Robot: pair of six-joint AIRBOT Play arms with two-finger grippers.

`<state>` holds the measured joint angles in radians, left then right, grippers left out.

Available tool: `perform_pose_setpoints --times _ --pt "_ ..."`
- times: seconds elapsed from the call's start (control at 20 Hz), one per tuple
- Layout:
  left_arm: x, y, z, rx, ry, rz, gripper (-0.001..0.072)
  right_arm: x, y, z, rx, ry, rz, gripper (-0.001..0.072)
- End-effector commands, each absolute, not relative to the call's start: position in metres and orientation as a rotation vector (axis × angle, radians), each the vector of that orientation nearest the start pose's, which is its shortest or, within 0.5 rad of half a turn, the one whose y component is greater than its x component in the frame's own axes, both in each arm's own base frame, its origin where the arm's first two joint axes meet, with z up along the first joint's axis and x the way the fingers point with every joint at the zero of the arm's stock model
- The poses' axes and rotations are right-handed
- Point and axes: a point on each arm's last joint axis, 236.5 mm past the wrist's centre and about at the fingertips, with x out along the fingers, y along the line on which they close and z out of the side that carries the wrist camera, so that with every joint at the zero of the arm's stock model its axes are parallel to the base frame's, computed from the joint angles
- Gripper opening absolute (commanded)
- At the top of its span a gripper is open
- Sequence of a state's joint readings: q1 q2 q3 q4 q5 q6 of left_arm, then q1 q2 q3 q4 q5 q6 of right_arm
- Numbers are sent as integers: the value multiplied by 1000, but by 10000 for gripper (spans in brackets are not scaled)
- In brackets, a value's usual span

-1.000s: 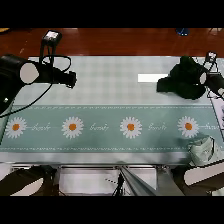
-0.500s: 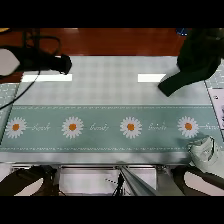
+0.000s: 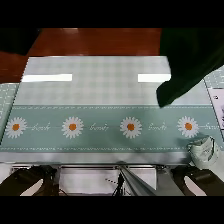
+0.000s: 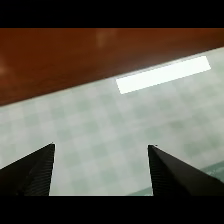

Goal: Fold the shirts.

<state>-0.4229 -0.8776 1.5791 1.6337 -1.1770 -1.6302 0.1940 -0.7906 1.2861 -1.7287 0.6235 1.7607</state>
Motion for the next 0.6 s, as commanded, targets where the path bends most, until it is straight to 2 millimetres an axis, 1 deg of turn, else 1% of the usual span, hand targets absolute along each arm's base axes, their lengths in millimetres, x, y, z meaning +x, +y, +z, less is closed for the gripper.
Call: perform_pose_setpoints --times 0.0,0.15,0.2,0.25,0.3,0.4,0.5,0.55 --pt "293 -120 304 77 652 -331 720 348 125 290 -1 429 309 25" --pt "292 -121 260 97 770 -324 720 338 206 219 -89 623 498 25" --pt "292 -121 242 108 813 -319 720 338 229 193 -122 674 540 25" --pt "291 -120 222 121 863 -314 720 338 247 166 -152 726 567 25" --pt "288 -119 201 133 912 -310 720 338 263 135 -185 790 586 25" --pt "279 -122 157 144 1021 -319 720 338 282 79 -232 917 596 26" --pt "269 -132 115 120 1106 -355 720 337 295 34 -255 1014 596 26" --pt "265 -142 96 89 1135 -382 720 337 298 18 -258 1046 594 34"
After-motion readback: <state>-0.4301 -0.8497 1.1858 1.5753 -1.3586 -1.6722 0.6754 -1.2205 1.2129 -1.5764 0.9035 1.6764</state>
